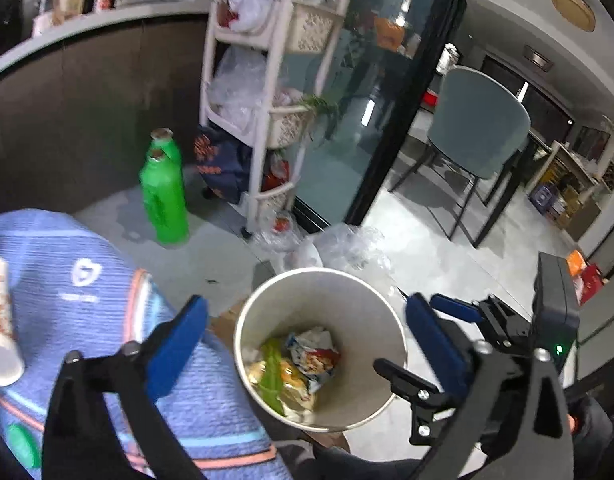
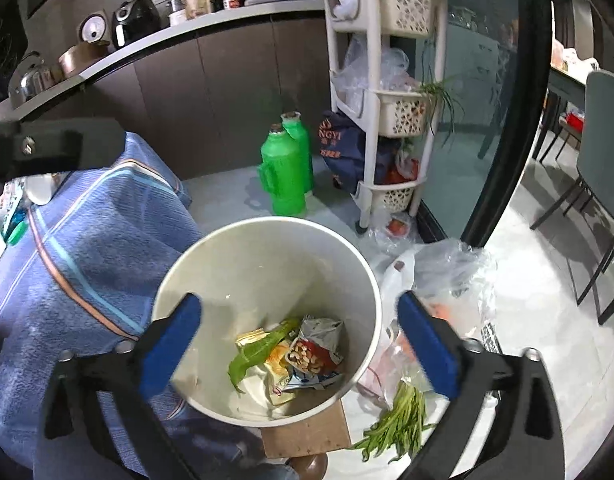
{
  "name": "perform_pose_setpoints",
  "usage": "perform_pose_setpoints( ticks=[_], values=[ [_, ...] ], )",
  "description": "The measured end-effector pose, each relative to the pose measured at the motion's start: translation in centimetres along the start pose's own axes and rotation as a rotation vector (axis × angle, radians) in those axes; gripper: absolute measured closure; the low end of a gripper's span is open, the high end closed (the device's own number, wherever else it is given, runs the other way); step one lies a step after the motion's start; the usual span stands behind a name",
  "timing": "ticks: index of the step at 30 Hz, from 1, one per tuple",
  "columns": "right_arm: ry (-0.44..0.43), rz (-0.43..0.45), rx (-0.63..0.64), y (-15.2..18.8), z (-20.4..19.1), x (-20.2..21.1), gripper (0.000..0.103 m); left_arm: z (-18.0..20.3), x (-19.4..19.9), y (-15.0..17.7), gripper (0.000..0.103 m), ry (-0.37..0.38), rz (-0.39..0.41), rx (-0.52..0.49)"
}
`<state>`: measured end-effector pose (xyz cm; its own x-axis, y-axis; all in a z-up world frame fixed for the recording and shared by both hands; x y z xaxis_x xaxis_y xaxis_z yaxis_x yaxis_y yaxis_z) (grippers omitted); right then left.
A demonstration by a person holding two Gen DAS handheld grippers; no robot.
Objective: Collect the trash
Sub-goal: 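Move both tools back over the table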
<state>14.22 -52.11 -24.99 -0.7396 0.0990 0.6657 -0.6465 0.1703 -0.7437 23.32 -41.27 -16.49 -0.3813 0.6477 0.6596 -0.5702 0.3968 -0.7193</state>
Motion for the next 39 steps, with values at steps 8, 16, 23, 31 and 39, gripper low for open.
perform_pose_setpoints(
  ticks=[8,16,23,31,39],
  values=[
    [-0.004,0.029,-0.001,-1.6,-2.2,3.7,0.008,-0.8,5.0,0.3,0.003,-0.054,0.035,0.039],
    [-0.028,0.084,0.038,-3.2,-5.8,9.1,0.008,-2.1,13.3,0.4,0.003,-0.138,0.099,0.101],
    [-0.077,0.110,0.080,-3.5,-10.4,13.3,0.008,-4.4,20.4,2.1,0.003,-0.275,0.124,0.154],
    [-0.181,0.070,0.139,-3.6,-17.8,14.1,0.008,-10.4,26.3,8.4,0.003,-0.409,0.096,0.271],
    [-0.405,-0.022,0.207,-3.1,-27.6,11.5,0.008,-19.4,31.1,16.0,0.003,-0.523,0.032,0.455]
  ],
)
Point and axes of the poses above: each gripper's, at about its wrist camera, not at the fingertips, and x roughly against the way its jaws point, z to its right, y to its underside, the point moved 7 cm from there along -x, roughly the way its jaws point, and after that the axes turned 3 degrees about z, right-handed, at the moved point
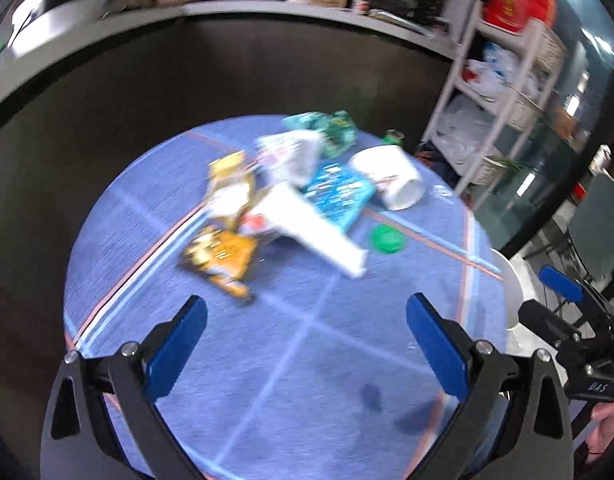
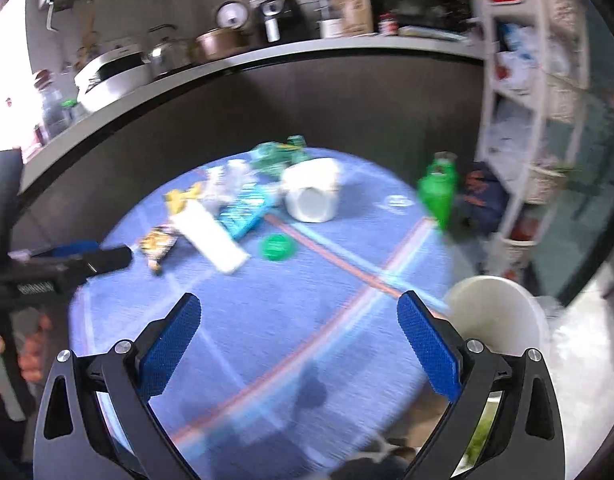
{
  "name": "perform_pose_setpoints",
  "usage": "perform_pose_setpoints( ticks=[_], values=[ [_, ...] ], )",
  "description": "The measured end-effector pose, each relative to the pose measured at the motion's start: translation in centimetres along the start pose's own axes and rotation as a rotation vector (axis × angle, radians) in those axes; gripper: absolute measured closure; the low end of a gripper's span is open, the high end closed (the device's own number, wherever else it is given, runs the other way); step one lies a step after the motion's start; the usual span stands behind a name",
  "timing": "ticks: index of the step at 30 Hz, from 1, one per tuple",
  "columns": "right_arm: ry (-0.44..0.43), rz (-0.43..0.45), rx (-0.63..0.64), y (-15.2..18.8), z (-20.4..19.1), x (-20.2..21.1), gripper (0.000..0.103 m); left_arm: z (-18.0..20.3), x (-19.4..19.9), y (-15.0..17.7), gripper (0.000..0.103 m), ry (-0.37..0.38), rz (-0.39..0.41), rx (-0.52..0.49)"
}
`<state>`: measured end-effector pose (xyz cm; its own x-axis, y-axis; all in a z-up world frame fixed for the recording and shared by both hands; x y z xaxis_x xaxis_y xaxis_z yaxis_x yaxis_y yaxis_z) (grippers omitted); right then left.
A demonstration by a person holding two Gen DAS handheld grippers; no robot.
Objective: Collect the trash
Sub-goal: 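Grasp the white tissue with the right tool while the left grasps the yellow wrapper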
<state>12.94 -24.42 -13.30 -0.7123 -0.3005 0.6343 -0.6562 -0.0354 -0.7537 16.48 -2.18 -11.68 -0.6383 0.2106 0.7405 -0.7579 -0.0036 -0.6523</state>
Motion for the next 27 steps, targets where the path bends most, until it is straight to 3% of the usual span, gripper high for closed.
perform_pose_setpoints(
  ticks=[4,9,11,13,19,21,22,23,27],
  values=[
    [-0.065,-0.062,0.118,-1.0,-4.4,-3.8,0.008,-3.3,-0.7,0.1,0.003,-0.017,-0.013,0.023],
    [-0.113,-0.106,0.194,-1.8,-7.1,-8.6,0.011,-5.9,-1.9,0.0,0.004,-0.001,-0.021,0.029],
    [-0.100,-0.145,0.228,-1.8,-7.5,-10.8,0.030,-6.2,-2.4,-0.2,0.006,0.024,-0.031,0.032],
    [-0.093,-0.169,0.253,-1.9,-7.7,-12.7,0.037,-6.5,-3.1,-0.4,0.011,0.048,-0.039,0.024],
    [-0.049,-0.200,0.306,-2.0,-7.8,-16.1,0.042,-6.8,-5.6,-0.9,0.014,0.054,-0.065,0.006],
    [-0.054,-0.209,0.298,-2.0,-7.6,-16.6,0.058,-7.3,-6.5,-1.3,0.014,0.051,-0.071,0.016],
    [-0.057,-0.216,0.291,-1.9,-7.5,-16.6,0.084,-7.4,-6.8,-1.6,0.014,0.055,-0.069,0.019],
    [-0.058,-0.206,0.288,-2.0,-7.5,-16.2,0.091,-7.7,-7.0,-1.9,0.014,0.059,-0.064,0.019],
    [-0.063,-0.173,0.277,-1.9,-7.3,-13.7,0.094,-8.3,-8.1,-3.2,0.012,0.082,-0.063,0.002]
  ],
)
Point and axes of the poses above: each gripper's, at about its wrist camera, not at the fingertips, and x roughly against the way its jaws point, z to its right, y to its underside, the point moved 7 cm from there along -x, roughly the way its jaws point, and after that the axes turned 3 degrees about z, right-handed, at the moved point
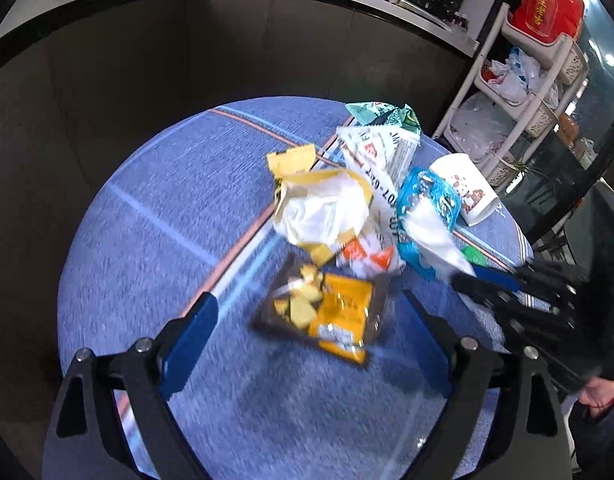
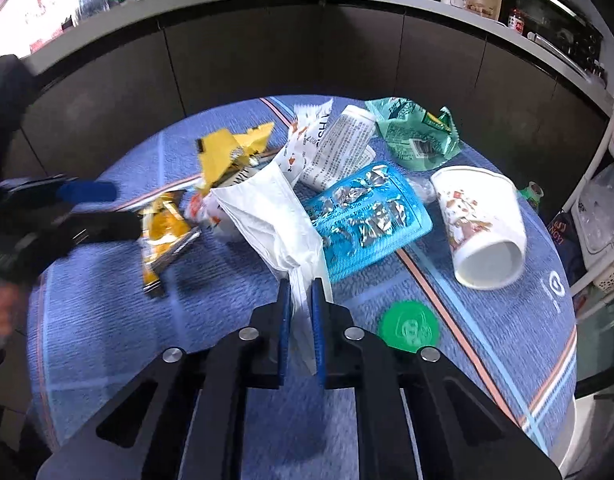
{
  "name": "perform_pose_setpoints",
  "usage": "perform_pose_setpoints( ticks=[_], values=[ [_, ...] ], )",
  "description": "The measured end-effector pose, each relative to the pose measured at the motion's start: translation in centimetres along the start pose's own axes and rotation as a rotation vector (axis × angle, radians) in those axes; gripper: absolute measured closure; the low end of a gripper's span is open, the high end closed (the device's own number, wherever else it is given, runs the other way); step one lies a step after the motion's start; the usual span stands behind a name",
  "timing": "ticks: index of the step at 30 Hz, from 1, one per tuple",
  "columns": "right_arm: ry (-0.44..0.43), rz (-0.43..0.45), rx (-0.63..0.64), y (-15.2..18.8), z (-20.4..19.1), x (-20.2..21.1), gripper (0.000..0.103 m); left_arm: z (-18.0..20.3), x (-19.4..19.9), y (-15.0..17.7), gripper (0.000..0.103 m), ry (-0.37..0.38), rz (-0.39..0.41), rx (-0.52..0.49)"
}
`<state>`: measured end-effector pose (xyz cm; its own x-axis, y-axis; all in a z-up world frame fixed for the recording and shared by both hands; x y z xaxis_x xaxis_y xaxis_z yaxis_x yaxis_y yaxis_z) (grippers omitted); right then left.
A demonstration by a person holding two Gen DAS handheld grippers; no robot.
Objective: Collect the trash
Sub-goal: 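Grasp the white tissue with the right tool while the left grasps the yellow wrapper, then carry the tissue and yellow wrapper over the white bin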
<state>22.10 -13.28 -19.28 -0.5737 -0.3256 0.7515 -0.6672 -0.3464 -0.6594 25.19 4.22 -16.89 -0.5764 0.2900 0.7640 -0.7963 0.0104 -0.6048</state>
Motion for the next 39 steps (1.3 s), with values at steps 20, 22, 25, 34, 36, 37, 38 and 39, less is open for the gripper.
perform_pose_setpoints(
  ticks=[20,22,25,34,36,37,38,39],
  values=[
    [0.001,0.065,-0.163,3.9,0.6,6.8,0.093,3.4,-2.9,1.9,0.071,-0.005,-0.115,-0.100],
    [0.002,0.069,-0.174,4.2,0.6,7.3,0.093,3.4,-2.4,1.9,0.079,0.003,-0.110,-0.088],
    [0.001,0.086,-0.195,4.7,0.8,8.4,0.093,4.2,-0.9,2.3,0.083,0.023,-0.091,-0.090],
    [0.036,0.168,-0.271,5.8,2.9,12.6,0.093,10.2,4.1,1.4,0.086,0.104,0.002,-0.172],
    [0.054,0.187,-0.297,6.3,3.8,13.8,0.093,12.0,4.9,1.1,0.086,0.122,0.017,-0.205],
    [0.061,0.194,-0.305,6.6,4.2,14.2,0.093,13.3,5.4,1.0,0.086,0.141,0.027,-0.225],
    [0.070,0.202,-0.317,6.9,4.7,14.7,0.093,14.6,5.9,0.8,0.086,0.159,0.036,-0.243],
    [0.083,0.210,-0.331,7.3,5.3,15.3,0.093,16.0,6.2,0.7,0.086,0.178,0.043,-0.262]
  ],
)
Point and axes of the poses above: each gripper's, at about its wrist camera, not at the fingertips, and x roughly against the way its jaws point, z to its right, y to its underside, the point moved 7 cm from there along -x, roughly the way its jaws point, and after that the axes turned 3 degrees about z, right-handed, at the moved point
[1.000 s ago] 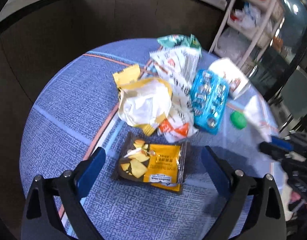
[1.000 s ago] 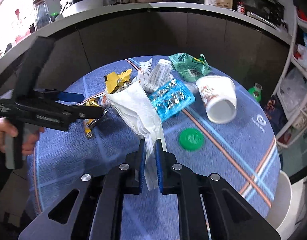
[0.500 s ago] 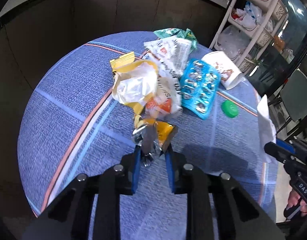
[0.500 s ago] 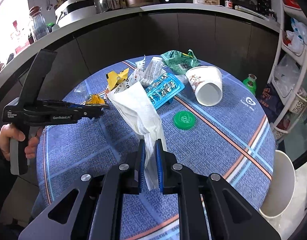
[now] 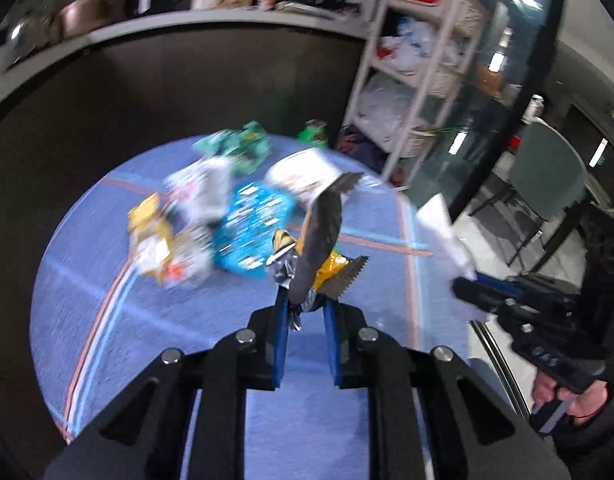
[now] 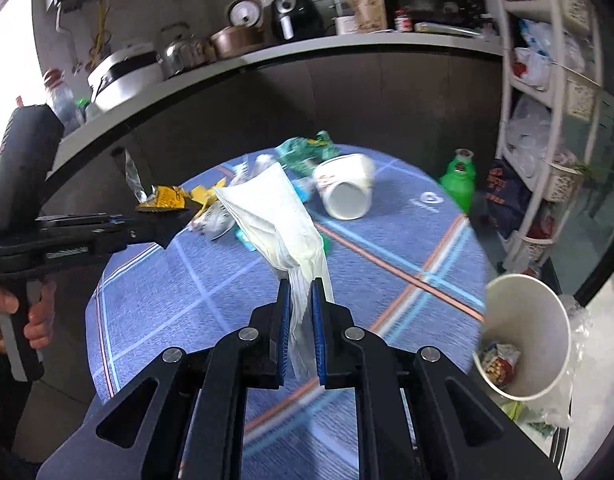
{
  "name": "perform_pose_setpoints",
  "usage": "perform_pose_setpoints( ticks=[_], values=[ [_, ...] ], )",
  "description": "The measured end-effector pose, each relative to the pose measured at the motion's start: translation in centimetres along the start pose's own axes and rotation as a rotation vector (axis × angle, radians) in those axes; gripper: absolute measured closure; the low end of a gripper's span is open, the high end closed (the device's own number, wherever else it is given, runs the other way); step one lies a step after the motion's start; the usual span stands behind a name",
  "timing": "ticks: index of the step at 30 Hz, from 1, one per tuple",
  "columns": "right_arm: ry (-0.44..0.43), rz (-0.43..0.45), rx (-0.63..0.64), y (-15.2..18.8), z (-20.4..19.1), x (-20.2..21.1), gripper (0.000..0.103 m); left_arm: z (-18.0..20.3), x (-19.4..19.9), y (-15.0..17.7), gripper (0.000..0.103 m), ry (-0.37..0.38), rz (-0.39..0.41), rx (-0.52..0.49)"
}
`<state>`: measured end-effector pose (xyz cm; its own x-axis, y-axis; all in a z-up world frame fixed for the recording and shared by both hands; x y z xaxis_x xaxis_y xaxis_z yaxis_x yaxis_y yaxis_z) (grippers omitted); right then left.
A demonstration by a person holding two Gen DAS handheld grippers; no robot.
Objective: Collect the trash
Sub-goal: 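Carry the tissue and yellow wrapper over the white bin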
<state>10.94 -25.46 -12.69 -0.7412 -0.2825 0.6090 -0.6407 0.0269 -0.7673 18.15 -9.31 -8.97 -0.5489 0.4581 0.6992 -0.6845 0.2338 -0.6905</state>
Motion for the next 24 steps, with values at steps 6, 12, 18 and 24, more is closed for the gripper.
perform_pose_setpoints(
  ticks=[6,12,18,24],
  values=[
    [0.072,0.025,-0.072,0.8,4.7,2.4,0.093,7.2,-1.0,-2.0,0.086,0.105,0.006,-0.090],
    [0.162,0.028,-0.165,2.0,10.8,3.9,0.093,13.5,-4.1,-2.9,0.086,0.189,-0.015,-0.160],
    [0.223,0.017,-0.242,3.6,15.6,3.9,0.093,17.5,-8.8,-3.5,0.086,0.269,-0.074,-0.165],
    [0.268,-0.003,-0.313,5.1,20.2,3.1,0.093,20.7,-13.1,-3.4,0.086,0.305,-0.131,-0.200]
  ],
)
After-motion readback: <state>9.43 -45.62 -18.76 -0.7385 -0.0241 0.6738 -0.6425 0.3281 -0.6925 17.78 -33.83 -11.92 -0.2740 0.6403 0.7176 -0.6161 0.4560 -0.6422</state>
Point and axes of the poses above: each gripper's, at about its wrist camera, not at the fingertips, and x roughly against the way its jaws point, z to its right, y to its underside, the point moved 7 cm from there along -x, roughly the way its jaws point, and after that the axes turned 3 degrees about z, right-handed, at the moved point
